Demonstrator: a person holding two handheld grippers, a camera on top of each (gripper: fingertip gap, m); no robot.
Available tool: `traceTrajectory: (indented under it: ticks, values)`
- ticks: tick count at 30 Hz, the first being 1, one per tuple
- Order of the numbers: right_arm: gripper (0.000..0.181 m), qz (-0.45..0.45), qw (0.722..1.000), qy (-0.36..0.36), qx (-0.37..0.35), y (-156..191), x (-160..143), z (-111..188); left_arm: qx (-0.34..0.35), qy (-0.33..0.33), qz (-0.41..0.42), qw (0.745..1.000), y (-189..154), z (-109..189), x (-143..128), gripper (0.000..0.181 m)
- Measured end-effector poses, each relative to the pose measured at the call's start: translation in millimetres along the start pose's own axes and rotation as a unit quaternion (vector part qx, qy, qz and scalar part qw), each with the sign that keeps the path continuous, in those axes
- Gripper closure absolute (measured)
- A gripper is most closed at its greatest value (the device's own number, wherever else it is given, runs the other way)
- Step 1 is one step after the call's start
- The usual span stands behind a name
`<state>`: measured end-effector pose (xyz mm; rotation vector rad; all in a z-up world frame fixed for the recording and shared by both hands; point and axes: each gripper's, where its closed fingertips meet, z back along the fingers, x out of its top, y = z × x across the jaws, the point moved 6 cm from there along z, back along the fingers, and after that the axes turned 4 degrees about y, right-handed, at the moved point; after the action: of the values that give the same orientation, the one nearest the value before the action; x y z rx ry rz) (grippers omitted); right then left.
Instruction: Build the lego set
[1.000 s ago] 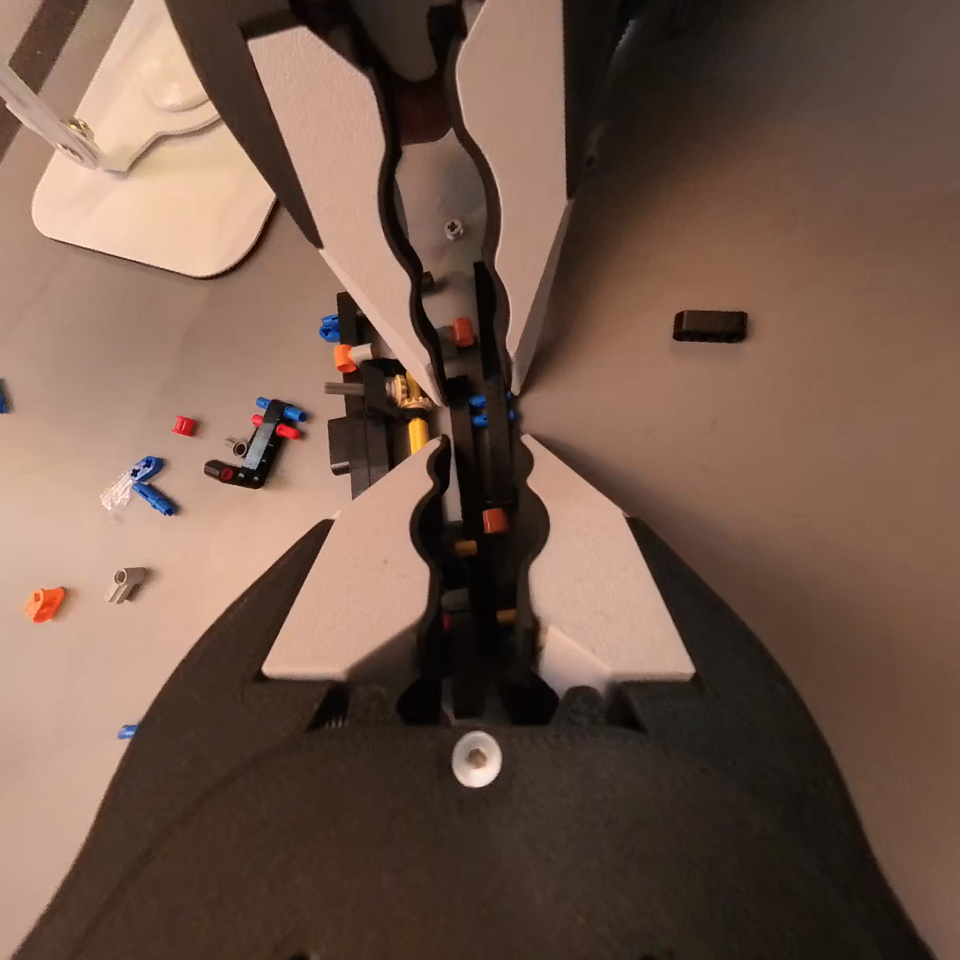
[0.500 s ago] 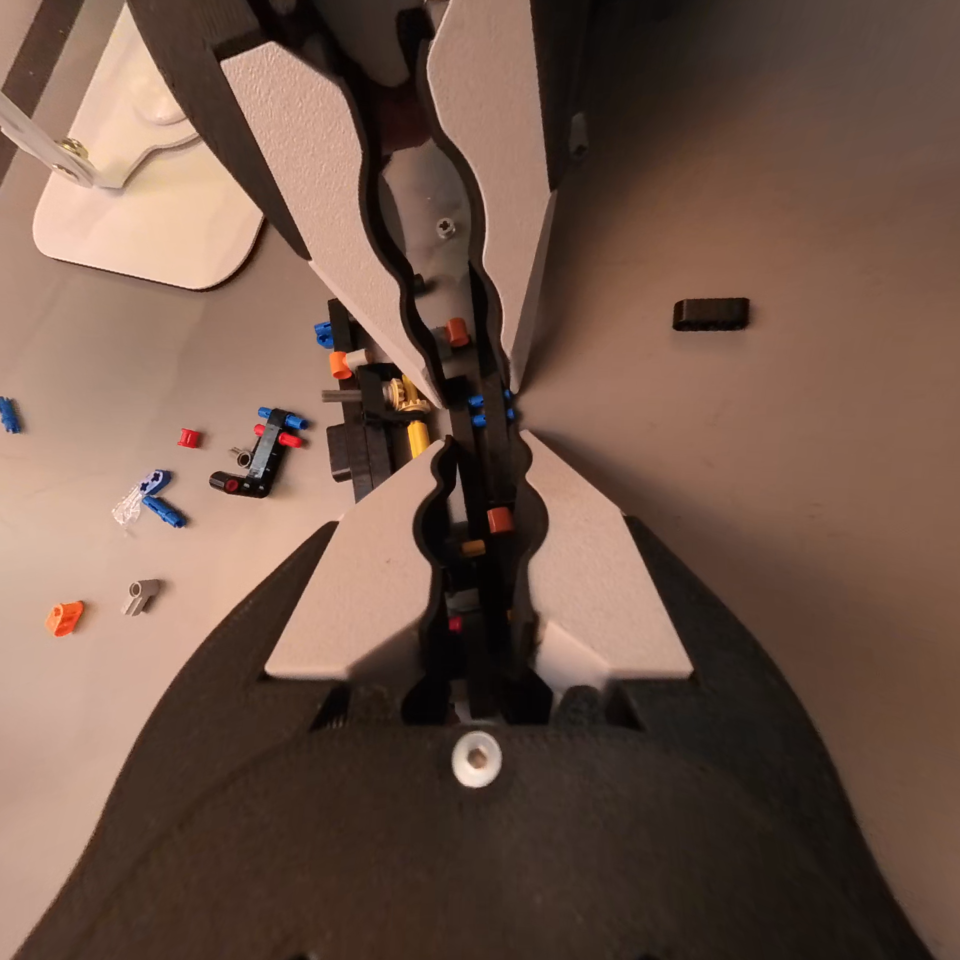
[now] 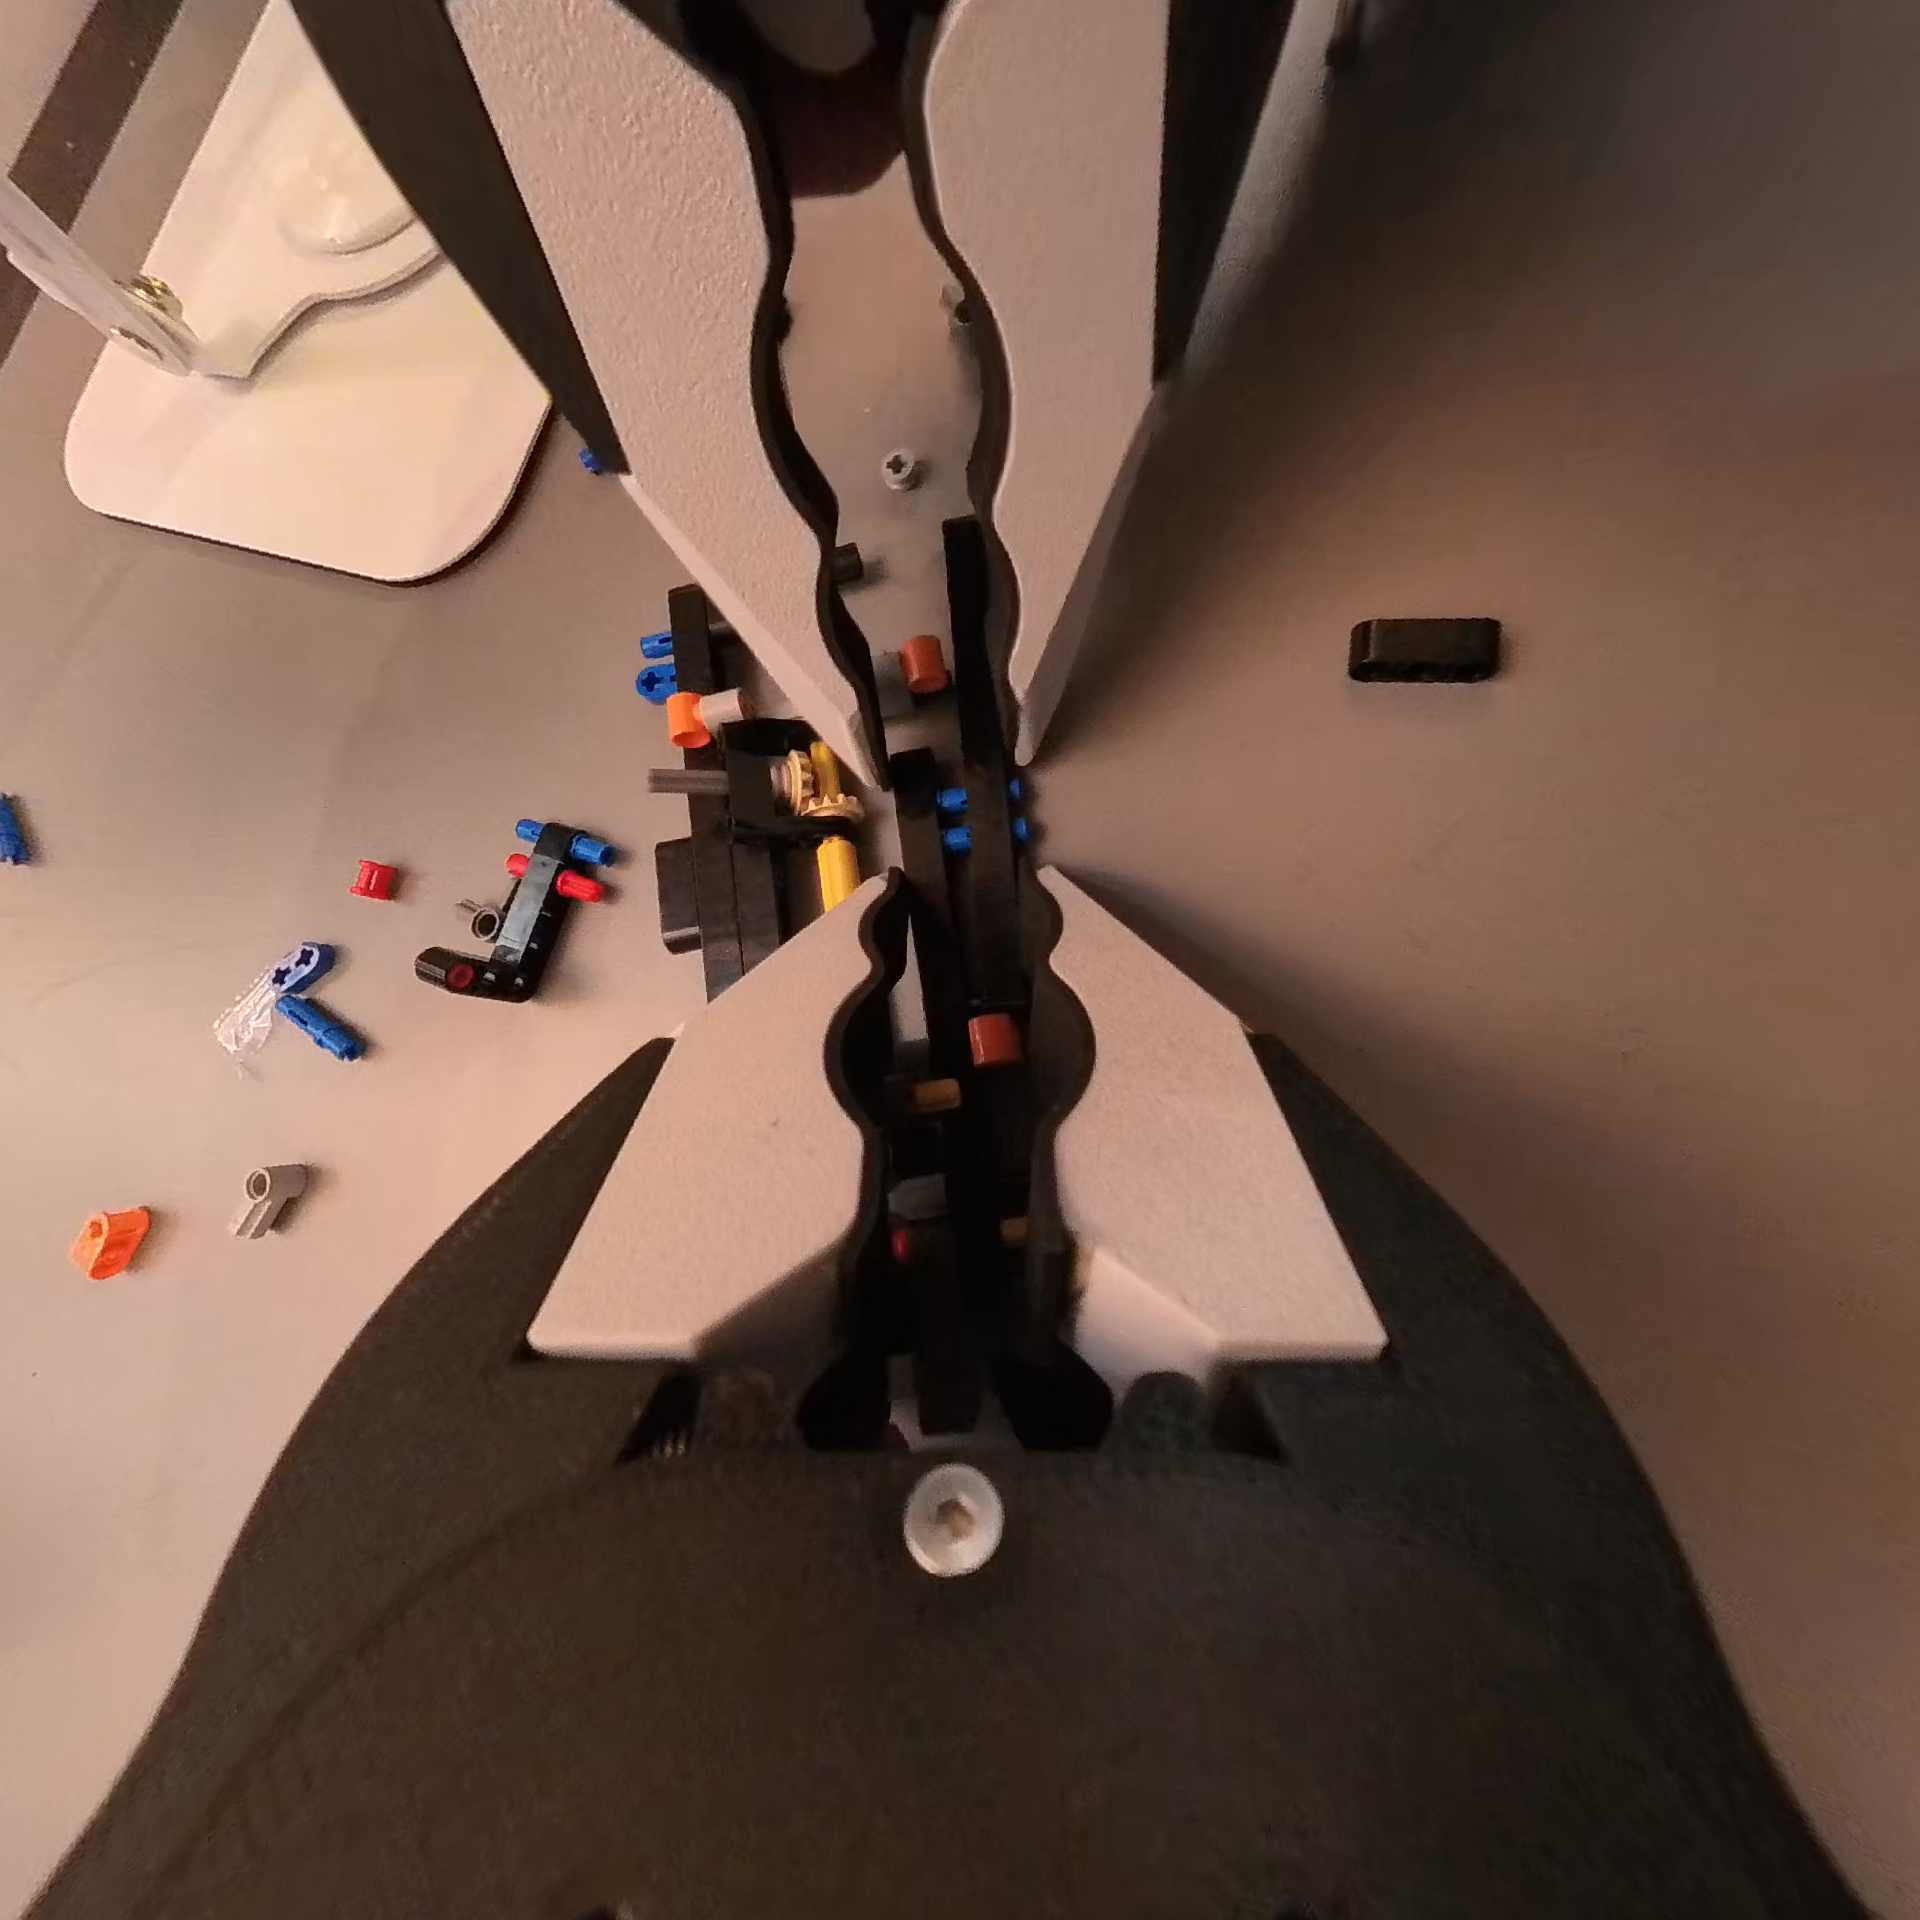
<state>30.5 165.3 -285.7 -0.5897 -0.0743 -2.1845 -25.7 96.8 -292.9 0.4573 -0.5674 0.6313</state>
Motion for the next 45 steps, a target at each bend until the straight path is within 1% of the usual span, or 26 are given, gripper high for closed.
traceTrajectory:
  ticks: [3, 8, 11, 14, 19, 23, 24, 25, 27, 30, 36, 39, 40, 42, 44, 45]
  values:
    - [0.161, 0.001, 0.999, 0.034, -0.017, 1.7, 3.4, -1.3, 0.001, 0.000, -0.001, 1.000, -0.1, -0.2, 0.1, 0.162]
    - [0.162, -0.001, 0.997, 0.069, -0.018, 0.4, 5.9, -2.5, 0.004, 0.000, -0.001, 1.000, 0.7, -0.5, -0.7, 0.162]
    - [0.163, 0.004, 0.998, 0.066, -0.015, 0.1, 5.2, -2.8, 0.003, 0.000, -0.003, 1.000, 0.5, -0.9, -0.6, 0.162]
    - [0.169, 0.005, 0.998, 0.062, -0.013, -1.8, 4.3, -3.3, 0.010, 0.002, -0.010, 1.000, 0.7, -1.7, -0.2, 0.166]
    - [0.169, 0.011, 0.998, 0.065, -0.005, -3.5, 4.4, -3.9, 0.013, 0.003, -0.016, 1.000, 1.4, -2.4, -0.5, 0.167]
    - [0.168, 0.002, 0.999, 0.053, -0.009, -4.0, 3.4, -3.4, 0.008, -0.002, 0.004, 1.000, 3.3, -2.8, -0.1, 0.166]
    - [0.166, 0.002, 0.999, 0.051, -0.014, -4.1, 4.3, -1.6, 0.008, -0.006, 0.004, 1.000, 2.9, -2.9, 0.8, 0.166]
    - [0.160, -0.005, 0.999, 0.042, -0.016, -4.1, 6.5, 0.8, 0.007, -0.007, -0.001, 1.000, 1.9, -3.3, 0.5, 0.166]
    - [0.158, -0.006, 1.000, 0.016, -0.014, -1.9, 8.7, 6.5, 0.005, -0.005, 0.006, 1.000, 1.5, -3.4, 0.5, 0.161]
    - [0.156, -0.029, 0.999, -0.006, -0.015, 0.0, 2.0, 16.5, 0.010, -0.012, 0.012, 1.000, 2.2, -1.8, 1.4, 0.150]
    - [0.156, -0.075, 0.996, -0.003, -0.056, -1.2, -20.4, 32.9, 0.032, -0.028, 0.006, 0.999, 9.3, 9.6, 9.4, 0.135]
    - [0.156, -0.081, 0.995, 0.010, -0.060, 2.5, -30.7, 26.5, 0.052, -0.031, 0.011, 0.998, 20.9, 15.2, 12.0, 0.126]
    - [0.156, -0.076, 0.995, 0.011, -0.060, 4.4, -31.0, 23.7, 0.049, -0.022, 0.012, 0.998, 23.8, 13.2, 10.9, 0.123]
    - [0.158, -0.067, 0.996, 0.005, -0.064, 5.8, -29.2, 20.0, 0.035, 0.011, 0.020, 0.999, 28.3, 4.2, 6.4, 0.107]
    - [0.161, -0.068, 0.996, -0.001, -0.066, 4.6, -28.7, 16.4, 0.025, 0.029, 0.016, 0.999, 30.1, -2.8, 3.9, 0.102]
    - [0.164, -0.066, 0.996, 0.001, -0.066, 4.3, -29.5, 14.5, 0.024, 0.032, 0.015, 0.999, 30.9, -4.7, 4.1, 0.103]
